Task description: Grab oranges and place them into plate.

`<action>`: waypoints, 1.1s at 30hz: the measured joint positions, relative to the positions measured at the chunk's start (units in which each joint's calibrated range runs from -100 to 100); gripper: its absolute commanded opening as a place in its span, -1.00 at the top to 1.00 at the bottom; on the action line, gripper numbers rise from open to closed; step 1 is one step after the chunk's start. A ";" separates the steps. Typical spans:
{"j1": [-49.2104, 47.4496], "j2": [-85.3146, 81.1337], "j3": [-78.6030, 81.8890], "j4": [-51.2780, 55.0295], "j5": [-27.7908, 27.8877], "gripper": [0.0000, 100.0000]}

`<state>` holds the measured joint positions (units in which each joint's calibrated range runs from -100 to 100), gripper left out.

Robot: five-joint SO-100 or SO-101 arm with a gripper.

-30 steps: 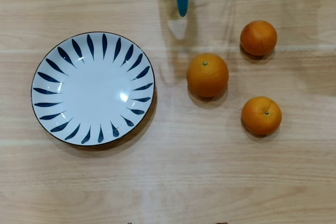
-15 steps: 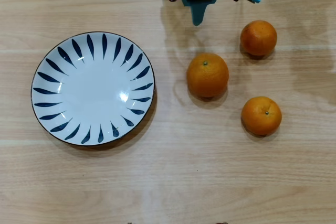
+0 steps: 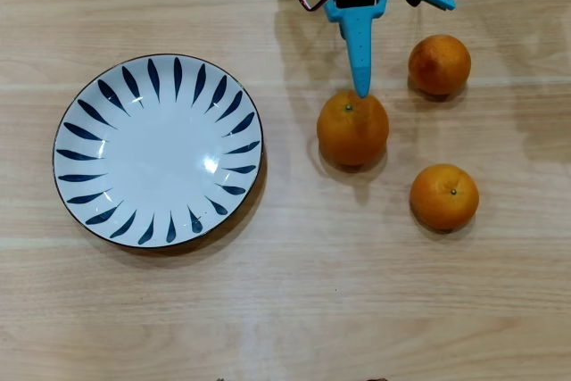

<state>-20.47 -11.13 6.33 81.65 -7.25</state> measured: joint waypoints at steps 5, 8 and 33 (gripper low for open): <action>-0.08 4.32 -0.09 0.00 0.00 -0.09; -0.59 8.72 -0.44 0.00 0.00 -0.09; 0.25 28.35 -0.53 -18.95 -3.08 -0.09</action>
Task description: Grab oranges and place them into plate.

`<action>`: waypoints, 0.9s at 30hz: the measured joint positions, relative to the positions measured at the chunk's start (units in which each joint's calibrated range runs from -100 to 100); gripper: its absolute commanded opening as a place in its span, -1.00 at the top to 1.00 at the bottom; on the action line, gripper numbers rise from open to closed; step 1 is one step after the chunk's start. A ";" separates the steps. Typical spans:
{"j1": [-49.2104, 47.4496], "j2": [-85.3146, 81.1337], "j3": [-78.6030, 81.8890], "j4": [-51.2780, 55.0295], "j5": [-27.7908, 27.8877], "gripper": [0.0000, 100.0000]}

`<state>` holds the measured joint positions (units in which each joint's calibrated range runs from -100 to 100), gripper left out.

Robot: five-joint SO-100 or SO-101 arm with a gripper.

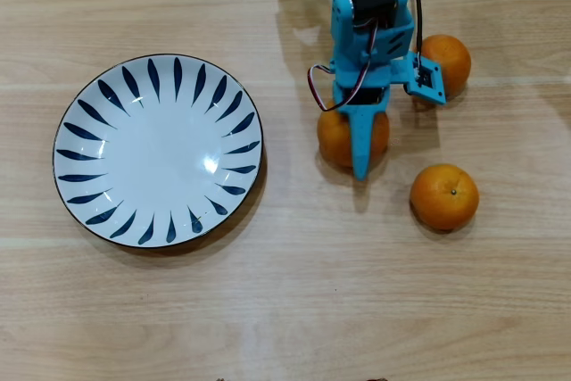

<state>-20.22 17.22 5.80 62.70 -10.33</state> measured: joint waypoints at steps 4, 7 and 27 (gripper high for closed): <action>0.17 0.93 -0.18 -1.38 0.00 -0.08; 0.34 1.02 -0.18 -1.38 0.00 -0.08; 0.76 -2.29 3.28 -1.29 -1.10 0.15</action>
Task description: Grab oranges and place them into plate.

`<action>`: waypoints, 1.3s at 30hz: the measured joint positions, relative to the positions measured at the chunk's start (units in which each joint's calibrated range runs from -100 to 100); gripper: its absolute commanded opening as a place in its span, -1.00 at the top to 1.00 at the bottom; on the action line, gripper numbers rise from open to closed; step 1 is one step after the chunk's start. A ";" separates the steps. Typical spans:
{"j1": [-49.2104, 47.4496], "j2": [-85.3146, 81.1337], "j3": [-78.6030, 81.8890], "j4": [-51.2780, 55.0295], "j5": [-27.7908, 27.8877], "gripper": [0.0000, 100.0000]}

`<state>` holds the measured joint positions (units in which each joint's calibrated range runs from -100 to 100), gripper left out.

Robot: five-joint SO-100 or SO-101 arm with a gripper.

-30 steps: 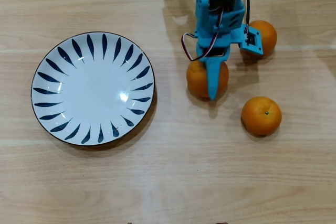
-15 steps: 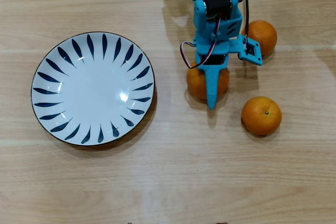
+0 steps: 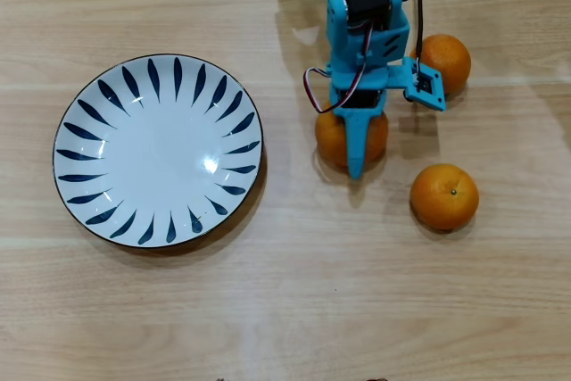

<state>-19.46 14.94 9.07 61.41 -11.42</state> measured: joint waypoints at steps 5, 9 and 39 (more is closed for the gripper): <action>0.59 -2.37 3.19 0.00 -0.37 0.15; 0.84 -3.89 3.45 0.17 -0.37 0.15; 42.13 -29.62 14.61 -11.02 5.48 0.15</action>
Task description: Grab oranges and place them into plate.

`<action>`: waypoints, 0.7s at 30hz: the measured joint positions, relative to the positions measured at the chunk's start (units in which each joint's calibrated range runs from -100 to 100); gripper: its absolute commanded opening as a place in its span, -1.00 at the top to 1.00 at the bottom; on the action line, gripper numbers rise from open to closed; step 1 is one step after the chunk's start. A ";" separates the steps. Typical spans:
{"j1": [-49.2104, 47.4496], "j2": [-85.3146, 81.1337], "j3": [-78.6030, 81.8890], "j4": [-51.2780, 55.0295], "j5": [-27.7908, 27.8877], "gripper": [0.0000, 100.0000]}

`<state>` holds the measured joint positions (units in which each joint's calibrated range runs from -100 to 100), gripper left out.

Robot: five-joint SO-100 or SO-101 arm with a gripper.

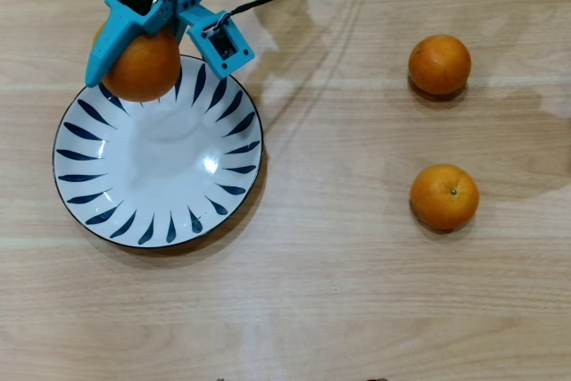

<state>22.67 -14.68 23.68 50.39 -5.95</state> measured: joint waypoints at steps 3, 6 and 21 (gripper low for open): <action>0.51 0.00 7.79 -8.27 0.00 0.15; 1.27 0.42 12.22 -14.99 0.00 0.15; -1.10 2.20 13.19 -18.86 -3.96 -0.03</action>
<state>21.57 -12.48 36.87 31.52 -9.91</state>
